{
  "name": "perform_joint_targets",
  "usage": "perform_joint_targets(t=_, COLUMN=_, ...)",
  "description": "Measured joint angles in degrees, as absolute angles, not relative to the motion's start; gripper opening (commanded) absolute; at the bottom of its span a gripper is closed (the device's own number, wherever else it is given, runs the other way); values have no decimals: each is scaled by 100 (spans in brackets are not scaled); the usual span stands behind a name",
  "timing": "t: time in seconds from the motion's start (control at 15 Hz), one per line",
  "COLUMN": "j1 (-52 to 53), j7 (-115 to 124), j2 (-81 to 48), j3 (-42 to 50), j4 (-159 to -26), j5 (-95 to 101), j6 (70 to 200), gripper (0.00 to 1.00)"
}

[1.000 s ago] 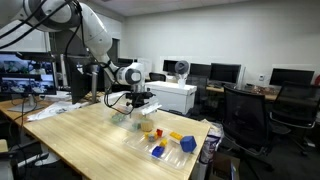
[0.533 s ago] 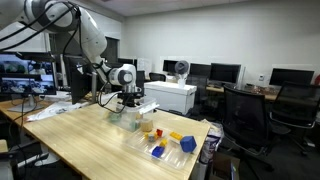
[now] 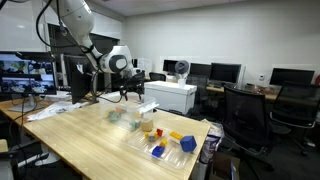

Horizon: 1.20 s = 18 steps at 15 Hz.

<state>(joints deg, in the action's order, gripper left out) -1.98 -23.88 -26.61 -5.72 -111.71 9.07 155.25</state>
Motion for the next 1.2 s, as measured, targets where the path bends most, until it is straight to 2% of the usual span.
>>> perform_joint_targets(t=0.6, j1=-344, j7=-2323, j2=-2662, j3=-438, j4=-11182, j5=902, j6=14902, gripper=100)
perform_joint_targets(t=1.2, j1=-279, j7=-2323, j2=-3696, j3=-430, j4=-10052, j5=921, j6=13968, gripper=100)
